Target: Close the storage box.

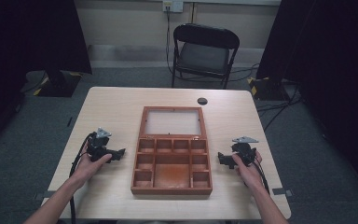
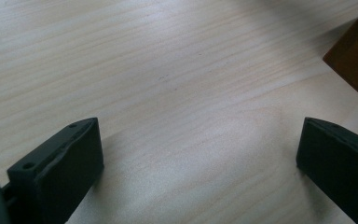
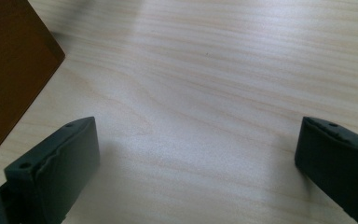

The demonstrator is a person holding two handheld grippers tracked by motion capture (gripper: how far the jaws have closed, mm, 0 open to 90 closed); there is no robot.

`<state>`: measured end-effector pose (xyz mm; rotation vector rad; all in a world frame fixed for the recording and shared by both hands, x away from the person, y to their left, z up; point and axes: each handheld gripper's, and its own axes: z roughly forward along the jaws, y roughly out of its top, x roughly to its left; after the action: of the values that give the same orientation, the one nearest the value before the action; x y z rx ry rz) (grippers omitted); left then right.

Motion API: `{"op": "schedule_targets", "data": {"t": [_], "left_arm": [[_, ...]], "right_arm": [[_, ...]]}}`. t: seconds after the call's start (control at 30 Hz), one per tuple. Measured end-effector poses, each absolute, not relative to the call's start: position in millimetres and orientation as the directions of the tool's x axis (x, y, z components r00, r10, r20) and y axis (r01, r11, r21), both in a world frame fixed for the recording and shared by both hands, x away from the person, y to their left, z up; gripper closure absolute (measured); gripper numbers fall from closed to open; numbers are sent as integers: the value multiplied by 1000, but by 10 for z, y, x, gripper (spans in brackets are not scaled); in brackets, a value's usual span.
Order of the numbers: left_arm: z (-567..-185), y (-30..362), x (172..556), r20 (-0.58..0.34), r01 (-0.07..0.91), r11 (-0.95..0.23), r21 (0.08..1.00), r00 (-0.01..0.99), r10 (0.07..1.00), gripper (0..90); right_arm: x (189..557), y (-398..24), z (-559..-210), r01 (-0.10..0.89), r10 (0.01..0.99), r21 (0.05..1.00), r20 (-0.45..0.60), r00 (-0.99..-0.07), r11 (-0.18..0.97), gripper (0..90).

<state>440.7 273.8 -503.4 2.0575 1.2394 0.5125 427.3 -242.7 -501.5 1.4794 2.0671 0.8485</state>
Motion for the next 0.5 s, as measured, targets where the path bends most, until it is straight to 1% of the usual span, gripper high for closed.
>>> {"op": "schedule_targets", "data": {"t": [0.2, 0.33, 0.37, 0.4, 0.43, 0.47, 0.5], "left_arm": [[-5034, 2731, 4404, -12, 622, -316, 717, 464, 886, 0], [-4995, 2729, 4430, 1, 642, -347, 684, 474, 880, 7], [-4984, 2729, 4438, 2, 648, -350, 676, 474, 881, 7], [-4974, 2723, 4440, -5, 656, -339, 674, 463, 887, 43], [-4963, 2717, 4442, -4, 659, -336, 672, 457, 889, 43], [-4946, 2719, 4441, 3, 659, -350, 666, 467, 884, 69], [-4936, 2713, 4441, -3, 657, -352, 666, 475, 880, 99]], "right_arm": [[4293, -2448, -5010, 664, 938, 703, -13, -346, 255, 0], [4322, -2443, -4984, 678, 937, 687, -14, -350, 263, 4], [4331, -2437, -4977, 684, 939, 682, -11, -343, 258, 16], [4348, -2435, -4941, 684, 937, 679, -16, -350, 267, 166], [4348, -2435, -4941, 684, 937, 679, -16, -350, 267, 166], [4349, -2437, -4920, 677, 938, 688, -16, -346, 262, 227], [4358, -2438, -4899, 674, 941, 692, -22, -338, 259, 178]]}}
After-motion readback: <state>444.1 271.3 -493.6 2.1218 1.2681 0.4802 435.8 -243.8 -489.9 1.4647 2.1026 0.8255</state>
